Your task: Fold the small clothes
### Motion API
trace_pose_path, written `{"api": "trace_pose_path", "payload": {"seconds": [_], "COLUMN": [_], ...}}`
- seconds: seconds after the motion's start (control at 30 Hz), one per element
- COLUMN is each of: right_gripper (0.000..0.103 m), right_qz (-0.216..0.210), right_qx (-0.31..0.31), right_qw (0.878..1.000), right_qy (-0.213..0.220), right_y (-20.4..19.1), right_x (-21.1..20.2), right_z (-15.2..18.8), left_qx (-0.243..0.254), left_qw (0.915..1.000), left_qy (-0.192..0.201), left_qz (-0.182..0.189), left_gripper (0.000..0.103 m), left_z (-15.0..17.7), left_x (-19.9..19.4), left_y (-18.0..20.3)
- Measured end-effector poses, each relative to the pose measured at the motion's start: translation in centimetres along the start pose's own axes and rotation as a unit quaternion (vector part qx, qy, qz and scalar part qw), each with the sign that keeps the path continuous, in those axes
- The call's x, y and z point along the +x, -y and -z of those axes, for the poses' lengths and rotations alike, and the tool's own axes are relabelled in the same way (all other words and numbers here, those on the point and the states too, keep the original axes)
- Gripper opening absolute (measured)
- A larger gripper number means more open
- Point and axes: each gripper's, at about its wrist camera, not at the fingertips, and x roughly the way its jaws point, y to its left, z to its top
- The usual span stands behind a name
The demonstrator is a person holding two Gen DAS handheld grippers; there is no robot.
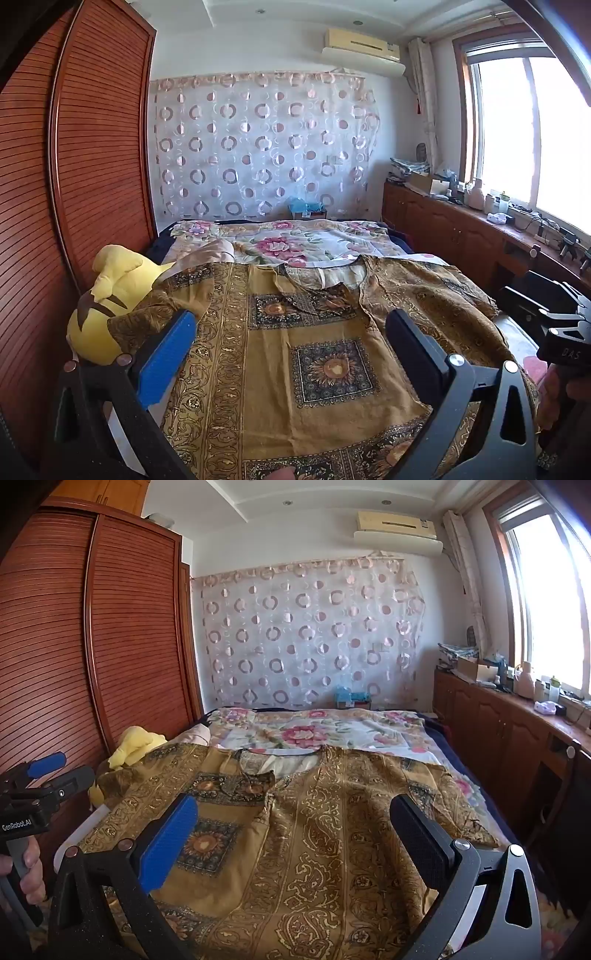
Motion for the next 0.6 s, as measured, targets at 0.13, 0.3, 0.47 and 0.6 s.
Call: {"api": "trace_pose_path", "payload": {"seconds": [0.13, 0.3, 0.47, 0.6], "right_gripper": [0.103, 0.103, 0.103, 0.103], "right_qz": [0.003, 0.002, 0.004, 0.003], "right_qx": [-0.002, -0.002, -0.001, 0.005], "right_qw": [1.000, 1.000, 1.000, 1.000], "right_qy": [0.005, 0.002, -0.001, 0.000], "right_y": [-0.05, -0.31, -0.79, -0.05], "right_x": [-0.08, -0.20, -0.21, 0.01], "right_z": [0.03, 0.15, -0.15, -0.11], "left_qx": [0.005, 0.008, 0.009, 0.009], "left_qw": [1.0000, 1.0000, 1.0000, 0.9999], "left_qy": [-0.003, -0.001, -0.001, 0.001], "left_qz": [-0.002, -0.004, -0.004, -0.005], "left_gripper": [0.103, 0.103, 0.103, 0.103], "left_z": [-0.01, -0.02, -0.02, -0.04], "left_x": [0.03, 0.00, 0.01, 0.03], "left_y": [0.00, 0.05, 0.05, 0.03]}}
